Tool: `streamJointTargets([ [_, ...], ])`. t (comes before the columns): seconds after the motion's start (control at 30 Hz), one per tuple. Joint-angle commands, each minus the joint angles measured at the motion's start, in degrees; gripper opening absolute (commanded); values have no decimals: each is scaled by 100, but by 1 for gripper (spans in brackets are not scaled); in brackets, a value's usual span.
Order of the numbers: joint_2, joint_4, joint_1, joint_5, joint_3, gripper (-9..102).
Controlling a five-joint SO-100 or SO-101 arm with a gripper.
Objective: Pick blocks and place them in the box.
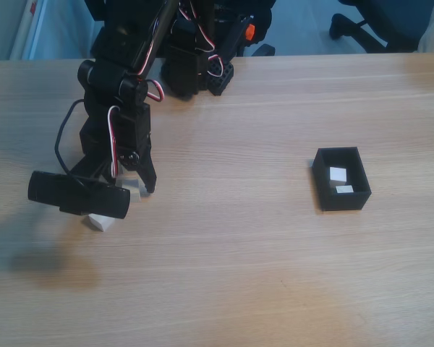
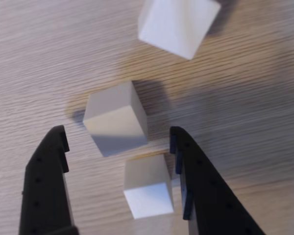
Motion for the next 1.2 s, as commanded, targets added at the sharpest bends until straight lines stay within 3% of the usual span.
streamJointTargets([
  [0.0, -35, -141, 9, -44, -316, 22],
  [0.53, -97, -62, 44, -18, -246, 17],
  [0.93, 44, 97, -44, 132, -105, 0],
  [1.17, 536, 202, -220, 70, 141, 0],
])
